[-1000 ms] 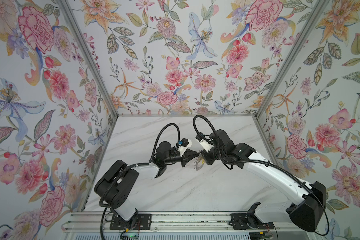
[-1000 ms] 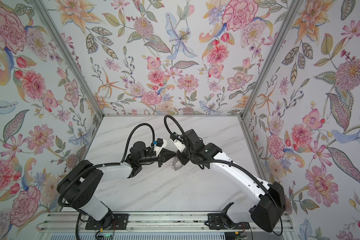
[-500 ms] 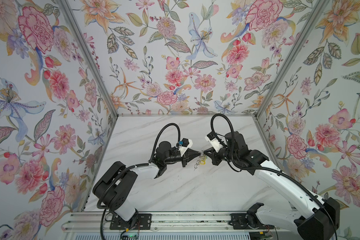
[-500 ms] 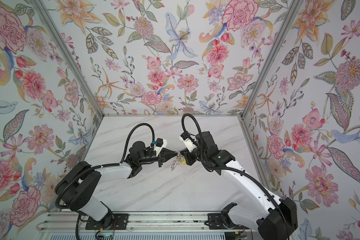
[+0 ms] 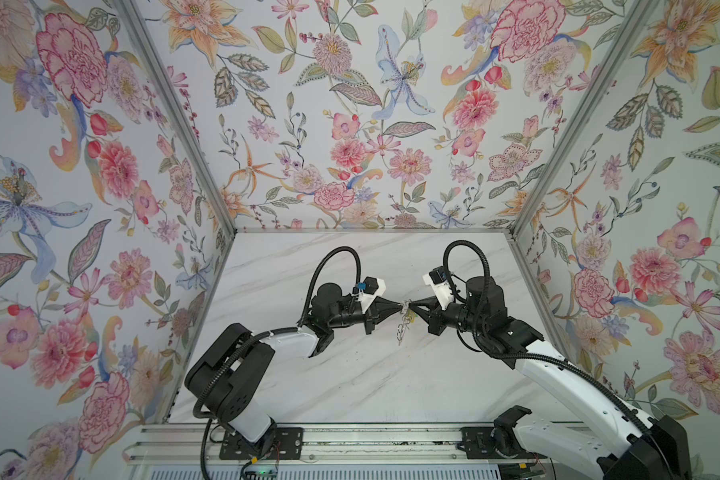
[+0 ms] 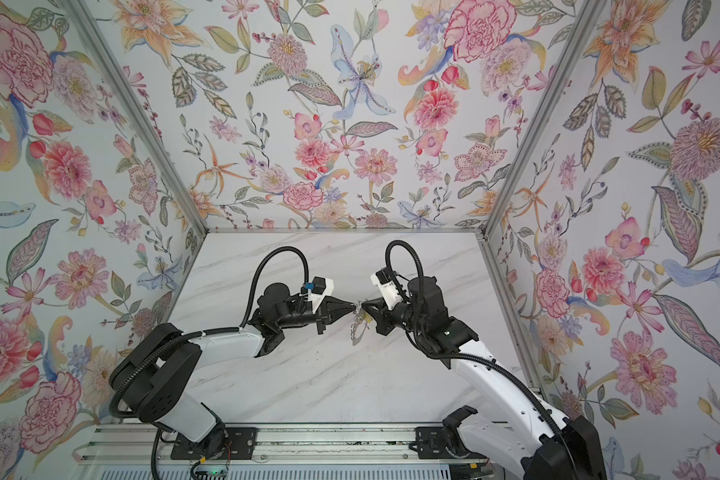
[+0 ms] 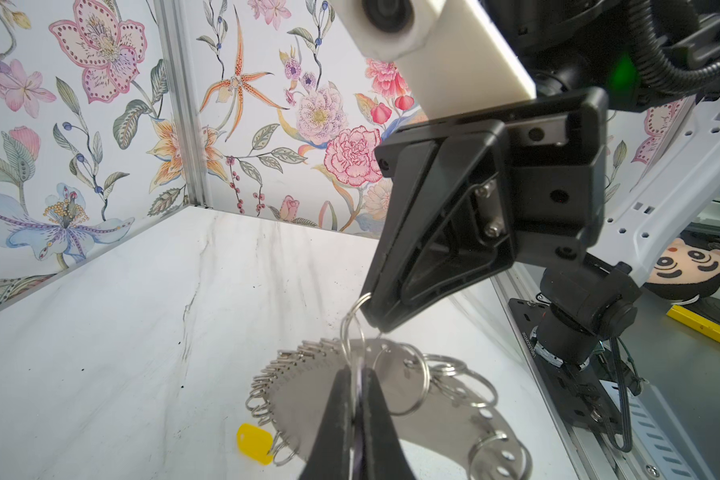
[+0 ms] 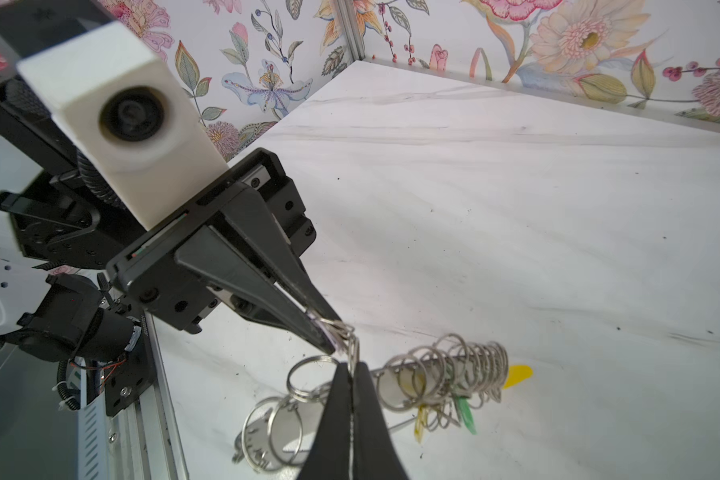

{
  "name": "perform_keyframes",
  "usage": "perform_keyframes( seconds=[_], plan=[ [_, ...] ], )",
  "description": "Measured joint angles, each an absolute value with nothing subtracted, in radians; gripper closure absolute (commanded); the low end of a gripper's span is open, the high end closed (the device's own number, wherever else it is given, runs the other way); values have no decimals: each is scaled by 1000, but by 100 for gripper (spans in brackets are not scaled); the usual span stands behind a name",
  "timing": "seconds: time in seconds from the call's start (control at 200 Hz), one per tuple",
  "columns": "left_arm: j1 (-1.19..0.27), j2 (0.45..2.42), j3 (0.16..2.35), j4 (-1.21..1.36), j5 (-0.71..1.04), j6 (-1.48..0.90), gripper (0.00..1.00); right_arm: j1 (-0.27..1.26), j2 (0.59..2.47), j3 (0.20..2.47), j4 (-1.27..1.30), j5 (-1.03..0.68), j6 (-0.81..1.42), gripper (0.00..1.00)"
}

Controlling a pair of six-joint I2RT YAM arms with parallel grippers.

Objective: Remove the keys from the keyring

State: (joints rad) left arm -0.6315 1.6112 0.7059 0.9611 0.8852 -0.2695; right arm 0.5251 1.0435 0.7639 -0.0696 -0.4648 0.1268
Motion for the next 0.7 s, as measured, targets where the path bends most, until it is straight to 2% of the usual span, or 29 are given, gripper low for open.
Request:
perform_keyframes(
  seconds=[0.701],
  plan=[
    [-645,1608,709,963,838,-287,100,494,1041,569,364,-516,355,100]
  ],
)
